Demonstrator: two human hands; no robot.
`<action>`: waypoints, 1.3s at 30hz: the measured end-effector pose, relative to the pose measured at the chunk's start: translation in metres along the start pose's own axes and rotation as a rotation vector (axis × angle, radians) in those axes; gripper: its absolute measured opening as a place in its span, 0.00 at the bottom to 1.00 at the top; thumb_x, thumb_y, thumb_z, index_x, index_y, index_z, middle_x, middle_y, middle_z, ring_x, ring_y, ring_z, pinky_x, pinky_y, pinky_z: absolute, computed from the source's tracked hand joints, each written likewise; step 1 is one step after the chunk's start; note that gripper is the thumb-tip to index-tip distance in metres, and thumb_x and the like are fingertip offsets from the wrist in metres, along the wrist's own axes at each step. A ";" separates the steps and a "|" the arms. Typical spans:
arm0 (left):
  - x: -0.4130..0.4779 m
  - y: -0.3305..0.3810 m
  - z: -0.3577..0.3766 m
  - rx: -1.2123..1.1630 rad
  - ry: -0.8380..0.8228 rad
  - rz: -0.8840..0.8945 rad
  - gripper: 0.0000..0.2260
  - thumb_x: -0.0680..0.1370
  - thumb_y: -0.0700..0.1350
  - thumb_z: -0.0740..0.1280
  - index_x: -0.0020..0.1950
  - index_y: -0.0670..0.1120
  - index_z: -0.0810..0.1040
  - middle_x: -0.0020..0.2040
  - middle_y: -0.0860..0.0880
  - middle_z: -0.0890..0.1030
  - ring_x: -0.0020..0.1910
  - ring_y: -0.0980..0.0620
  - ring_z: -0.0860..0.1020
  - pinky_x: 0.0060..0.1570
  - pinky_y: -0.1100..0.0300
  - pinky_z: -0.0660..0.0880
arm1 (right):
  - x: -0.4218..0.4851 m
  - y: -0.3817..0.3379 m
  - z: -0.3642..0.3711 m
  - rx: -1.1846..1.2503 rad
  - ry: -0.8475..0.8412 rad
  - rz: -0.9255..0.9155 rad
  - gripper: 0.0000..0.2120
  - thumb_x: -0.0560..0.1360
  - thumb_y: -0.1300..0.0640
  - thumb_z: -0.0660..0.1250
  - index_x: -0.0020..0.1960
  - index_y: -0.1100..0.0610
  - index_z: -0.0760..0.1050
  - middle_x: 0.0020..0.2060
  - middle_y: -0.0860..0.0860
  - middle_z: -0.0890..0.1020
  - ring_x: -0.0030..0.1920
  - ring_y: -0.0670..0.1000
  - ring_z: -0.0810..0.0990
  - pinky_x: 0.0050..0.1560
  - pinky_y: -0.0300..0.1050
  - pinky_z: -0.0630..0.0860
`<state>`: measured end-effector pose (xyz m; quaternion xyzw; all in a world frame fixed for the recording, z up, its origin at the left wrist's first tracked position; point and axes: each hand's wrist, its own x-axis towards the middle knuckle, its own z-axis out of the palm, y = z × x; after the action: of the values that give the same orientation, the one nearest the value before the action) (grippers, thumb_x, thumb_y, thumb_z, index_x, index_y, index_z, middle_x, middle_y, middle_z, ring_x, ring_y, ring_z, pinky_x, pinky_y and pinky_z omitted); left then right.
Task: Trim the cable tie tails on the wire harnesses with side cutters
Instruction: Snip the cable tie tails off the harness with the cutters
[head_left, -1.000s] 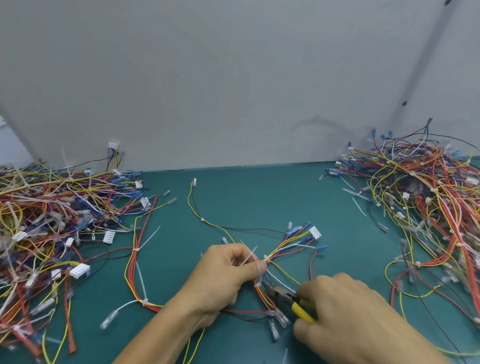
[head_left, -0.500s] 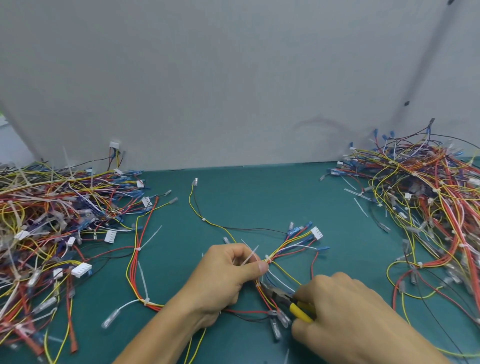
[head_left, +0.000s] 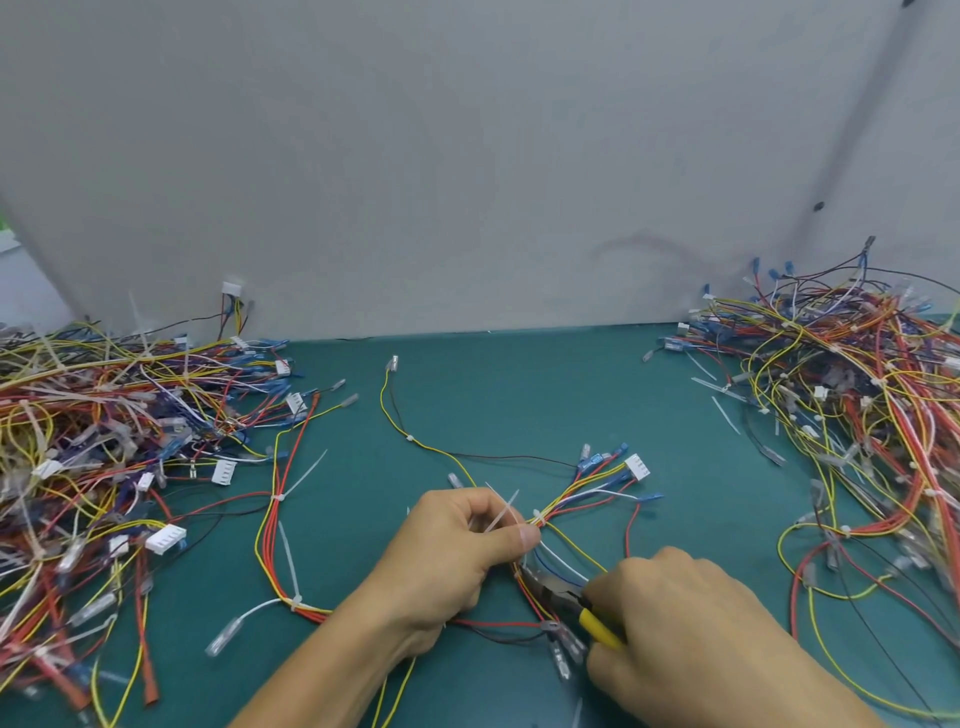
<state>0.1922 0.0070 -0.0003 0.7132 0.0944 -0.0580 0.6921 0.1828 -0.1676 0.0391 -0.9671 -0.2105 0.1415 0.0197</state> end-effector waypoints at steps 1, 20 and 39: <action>0.000 0.000 0.001 -0.001 0.003 0.002 0.10 0.74 0.39 0.71 0.34 0.44 0.76 0.21 0.54 0.67 0.19 0.56 0.54 0.21 0.69 0.51 | 0.000 0.000 0.000 -0.013 -0.001 -0.001 0.12 0.73 0.45 0.58 0.39 0.53 0.63 0.35 0.49 0.63 0.43 0.59 0.67 0.33 0.43 0.62; -0.003 0.055 -0.073 -0.532 0.156 0.034 0.09 0.76 0.41 0.56 0.36 0.46 0.66 0.29 0.49 0.68 0.22 0.56 0.59 0.18 0.66 0.52 | 0.025 -0.009 -0.005 0.114 0.370 -0.094 0.08 0.76 0.44 0.54 0.48 0.48 0.61 0.49 0.45 0.68 0.48 0.54 0.73 0.38 0.47 0.64; -0.004 0.023 -0.028 0.059 0.173 0.044 0.10 0.77 0.50 0.67 0.39 0.47 0.74 0.25 0.54 0.59 0.22 0.55 0.54 0.23 0.67 0.52 | 0.049 0.044 0.002 0.081 0.351 0.160 0.16 0.76 0.40 0.58 0.48 0.53 0.65 0.54 0.50 0.66 0.51 0.58 0.77 0.47 0.47 0.73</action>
<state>0.1919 0.0337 0.0238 0.7376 0.1365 0.0160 0.6610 0.2423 -0.1878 0.0197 -0.9890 -0.1202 -0.0200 0.0838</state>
